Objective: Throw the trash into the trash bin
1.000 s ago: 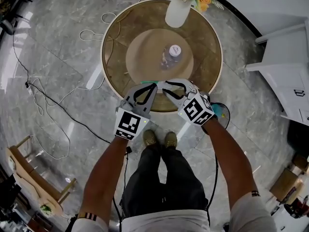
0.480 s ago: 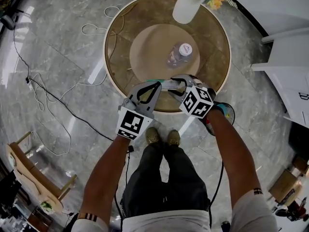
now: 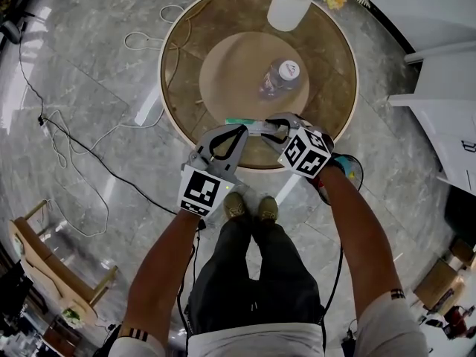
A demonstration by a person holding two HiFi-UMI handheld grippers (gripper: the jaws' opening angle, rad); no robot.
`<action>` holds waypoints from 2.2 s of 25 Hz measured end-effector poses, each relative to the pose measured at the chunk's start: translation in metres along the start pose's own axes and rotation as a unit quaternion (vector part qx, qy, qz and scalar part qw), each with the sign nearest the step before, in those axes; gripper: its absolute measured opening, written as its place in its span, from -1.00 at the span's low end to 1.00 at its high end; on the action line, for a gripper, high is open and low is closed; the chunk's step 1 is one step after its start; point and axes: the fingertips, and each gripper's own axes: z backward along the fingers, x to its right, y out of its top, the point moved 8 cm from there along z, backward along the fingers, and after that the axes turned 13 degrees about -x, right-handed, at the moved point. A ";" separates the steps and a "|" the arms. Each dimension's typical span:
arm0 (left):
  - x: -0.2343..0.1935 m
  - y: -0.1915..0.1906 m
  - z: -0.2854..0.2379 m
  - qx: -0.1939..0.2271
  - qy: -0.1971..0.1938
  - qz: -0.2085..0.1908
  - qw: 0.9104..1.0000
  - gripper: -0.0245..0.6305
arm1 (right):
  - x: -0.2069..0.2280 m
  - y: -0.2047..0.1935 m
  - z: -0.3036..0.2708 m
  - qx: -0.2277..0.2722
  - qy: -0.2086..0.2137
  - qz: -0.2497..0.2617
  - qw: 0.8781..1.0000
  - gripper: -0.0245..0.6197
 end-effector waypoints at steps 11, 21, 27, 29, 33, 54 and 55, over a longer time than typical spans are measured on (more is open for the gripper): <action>0.006 -0.003 0.003 0.007 0.004 0.009 1.000 -0.93 | -0.002 -0.001 0.007 0.030 -0.032 -0.050 0.998 -0.69; 0.010 -0.003 0.008 0.013 0.004 0.013 1.000 -0.93 | -0.010 0.001 0.015 0.034 -0.062 -0.052 0.996 -0.89; 0.021 0.001 0.011 0.020 0.001 0.013 1.000 -0.93 | -0.019 0.001 0.037 0.068 -0.084 -0.083 0.991 -0.89; 0.027 0.002 0.012 0.020 -0.003 0.014 1.000 -0.93 | -0.025 -0.001 0.047 0.084 -0.092 -0.103 0.987 -0.89; 0.046 0.005 0.011 0.021 -0.014 0.016 1.000 -0.93 | -0.042 -0.014 0.067 0.113 -0.109 -0.138 0.978 -0.89; 0.187 0.076 -0.047 0.033 -0.101 -0.035 0.994 -0.93 | -0.101 -0.152 0.213 0.250 -0.251 -0.356 0.865 -0.89; 0.195 0.079 -0.051 0.032 -0.104 -0.036 0.993 -0.93 | -0.103 -0.163 0.218 0.252 -0.256 -0.361 0.860 -0.89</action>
